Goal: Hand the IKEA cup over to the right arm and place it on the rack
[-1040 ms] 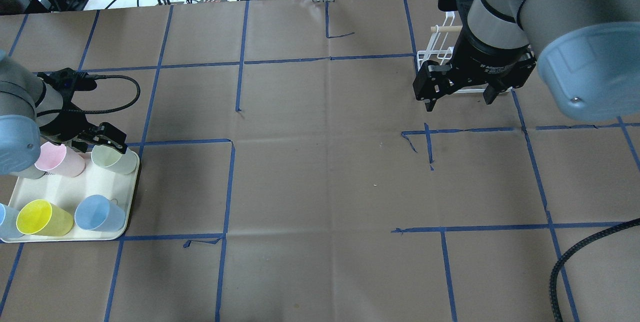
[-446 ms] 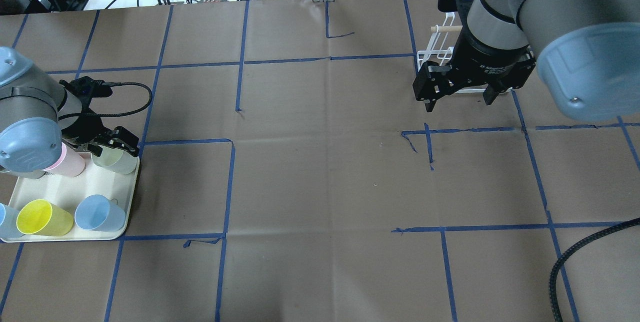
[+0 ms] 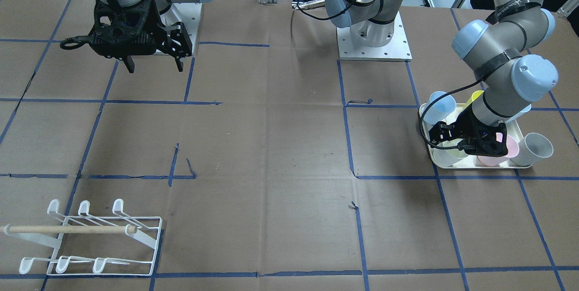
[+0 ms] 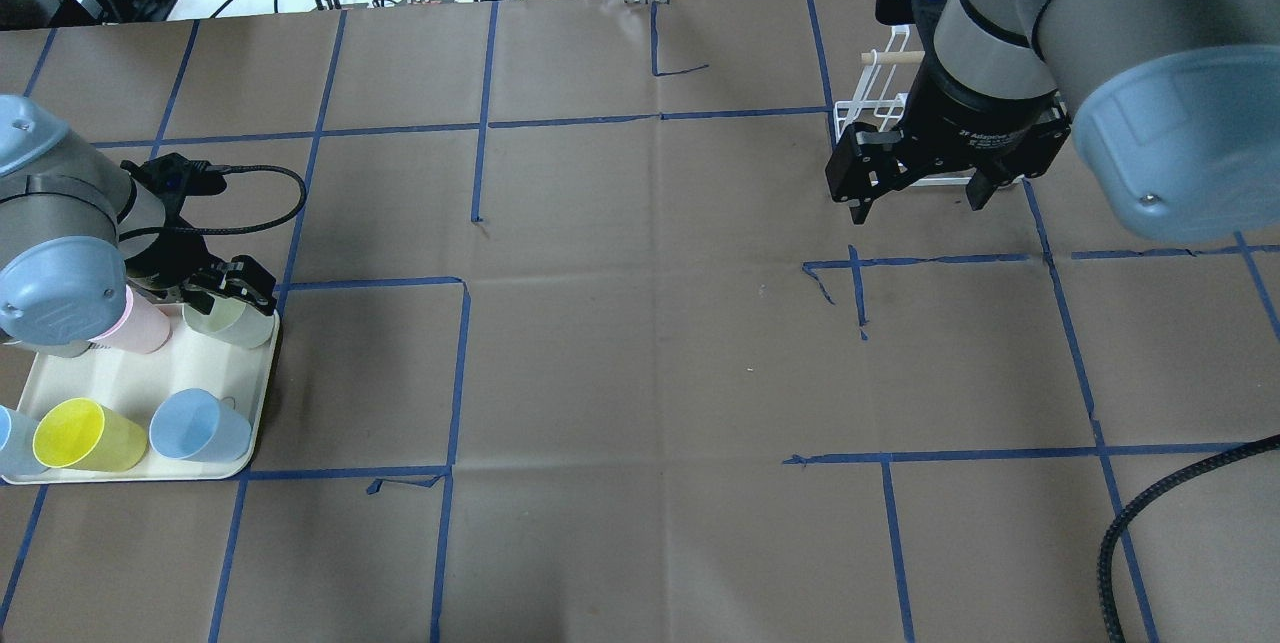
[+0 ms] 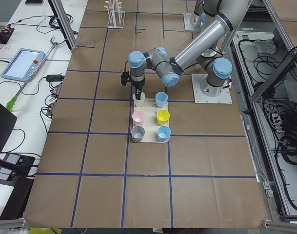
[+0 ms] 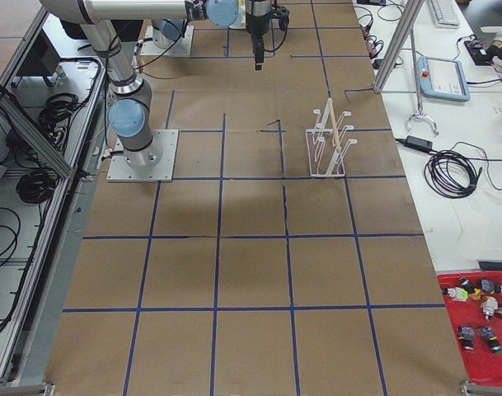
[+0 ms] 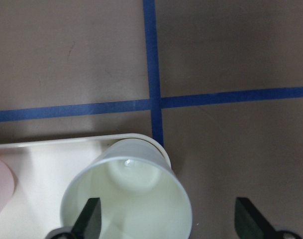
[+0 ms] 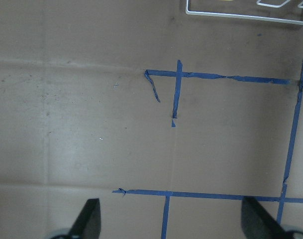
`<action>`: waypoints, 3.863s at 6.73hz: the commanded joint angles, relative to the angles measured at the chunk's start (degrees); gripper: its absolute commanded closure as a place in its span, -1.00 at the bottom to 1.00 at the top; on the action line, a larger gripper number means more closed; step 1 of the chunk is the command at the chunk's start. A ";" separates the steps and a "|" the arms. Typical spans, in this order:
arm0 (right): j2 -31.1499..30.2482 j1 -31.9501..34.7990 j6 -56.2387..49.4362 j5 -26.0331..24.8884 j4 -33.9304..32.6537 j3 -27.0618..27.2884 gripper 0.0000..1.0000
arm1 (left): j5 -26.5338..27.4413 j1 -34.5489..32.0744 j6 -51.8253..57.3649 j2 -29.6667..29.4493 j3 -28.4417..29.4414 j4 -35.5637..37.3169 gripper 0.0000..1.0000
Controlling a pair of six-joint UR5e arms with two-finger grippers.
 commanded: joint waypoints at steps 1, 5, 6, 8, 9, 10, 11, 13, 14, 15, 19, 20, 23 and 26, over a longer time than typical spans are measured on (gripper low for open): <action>0.00 0.00 0.00 0.09 0.00 0.00 -1.00 | 0.31 0.00 0.14 0.38 -0.02 0.01 0.81; 0.00 0.00 0.00 0.17 -0.09 0.09 -1.00 | -0.39 -0.09 0.23 3.97 1.47 -0.78 1.00; 0.09 0.00 0.00 0.26 -0.18 0.09 -1.00 | -2.13 -0.18 0.23 6.34 3.56 -3.83 1.00; 0.26 0.00 0.26 3.40 -5.41 0.35 -0.99 | -7.14 -4.01 0.93 8.47 14.60 -15.16 1.00; 2.44 0.00 2.09 7.60 -14.59 2.62 -0.99 | -13.43 -7.53 0.50 8.30 19.62 -17.55 1.00; 4.81 0.09 7.85 8.95 -25.82 5.16 -0.99 | -18.97 -9.04 0.75 8.03 21.84 -18.01 1.00; 5.27 0.44 19.83 9.83 -30.10 5.97 -0.99 | -27.03 -9.06 1.28 8.03 21.61 -16.88 1.00; 6.68 0.44 38.87 24.72 -45.69 11.56 -0.99 | -35.49 -9.58 13.18 8.03 19.60 -13.10 1.00; 6.59 0.44 45.98 25.57 -58.58 17.52 -0.99 | -42.60 -9.50 17.15 8.55 16.71 -9.17 1.00; 6.68 0.44 55.10 29.58 -70.98 22.19 -0.99 | -48.41 -9.49 19.63 8.73 12.59 -3.31 1.00; 8.96 0.35 90.03 31.29 -103.57 30.85 -1.00 | -60.77 -10.72 10.84 8.03 -4.93 32.02 1.00; 9.49 0.44 91.74 30.68 -104.23 30.85 -1.00 | -60.69 -12.73 7.30 7.33 -5.20 35.13 1.00; 13.86 0.88 91.76 31.37 -104.94 30.07 -1.00 | -60.60 -17.75 -3.22 2.51 -6.86 51.07 1.00; 19.41 3.51 91.76 31.55 -104.77 23.67 -0.99 | -60.51 -20.81 -18.11 -5.22 -8.89 75.71 1.00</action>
